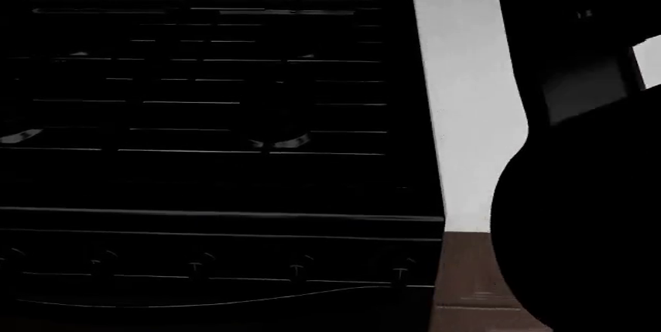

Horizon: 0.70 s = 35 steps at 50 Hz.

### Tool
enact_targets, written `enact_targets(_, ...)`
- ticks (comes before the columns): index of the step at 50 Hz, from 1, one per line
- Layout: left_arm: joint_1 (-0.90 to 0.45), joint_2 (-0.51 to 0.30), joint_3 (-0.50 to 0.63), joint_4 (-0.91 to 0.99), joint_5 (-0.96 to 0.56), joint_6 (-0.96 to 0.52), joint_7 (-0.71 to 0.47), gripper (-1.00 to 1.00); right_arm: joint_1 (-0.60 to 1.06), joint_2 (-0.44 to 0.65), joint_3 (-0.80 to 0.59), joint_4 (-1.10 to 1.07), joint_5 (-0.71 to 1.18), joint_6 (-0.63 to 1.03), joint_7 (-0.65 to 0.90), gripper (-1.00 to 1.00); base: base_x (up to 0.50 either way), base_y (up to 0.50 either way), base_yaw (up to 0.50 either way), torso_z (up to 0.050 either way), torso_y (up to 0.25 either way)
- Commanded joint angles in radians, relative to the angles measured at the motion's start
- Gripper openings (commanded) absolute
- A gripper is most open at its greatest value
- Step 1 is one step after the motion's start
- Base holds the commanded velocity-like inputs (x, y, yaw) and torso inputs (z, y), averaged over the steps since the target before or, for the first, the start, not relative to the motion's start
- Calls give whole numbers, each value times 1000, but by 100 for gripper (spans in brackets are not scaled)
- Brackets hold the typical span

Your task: Press the stop button on the microwave

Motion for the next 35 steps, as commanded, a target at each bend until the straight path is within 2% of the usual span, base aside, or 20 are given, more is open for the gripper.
enact_targets(1, -5, 1, 2, 0, 0, 0, 0, 100, 52, 0, -147, 3, 183, -51, -10, 100, 500, -176, 0, 50, 105)
enact_targets(8, -5, 1, 2, 0, 0, 0, 0, 100, 60, 0, -212, -16, 284, -63, 2, 100, 483, -164, 0, 50, 107)
enact_targets(22, -5, 1, 2, 0, 0, 0, 0, 100, 99, 0, -315, -38, 468, -63, 37, 100, 0, 0, 0, 50, 107)
enact_targets(24, -5, 1, 2, 0, 0, 0, 0, 100, 96, 0, -349, -51, 456, -46, 36, 100, 0, 0, 0, 50, 106)
enact_targets(30, -5, 1, 2, 0, 0, 0, 0, 100, 82, 0, -365, -66, 444, -74, 36, 100, 195, 497, 0, 50, 107)
enact_targets(35, -5, 1, 2, 0, 0, 0, 0, 100, 77, 0, -362, -61, 444, -85, 47, 100, 0, 0, 0, 50, 107)
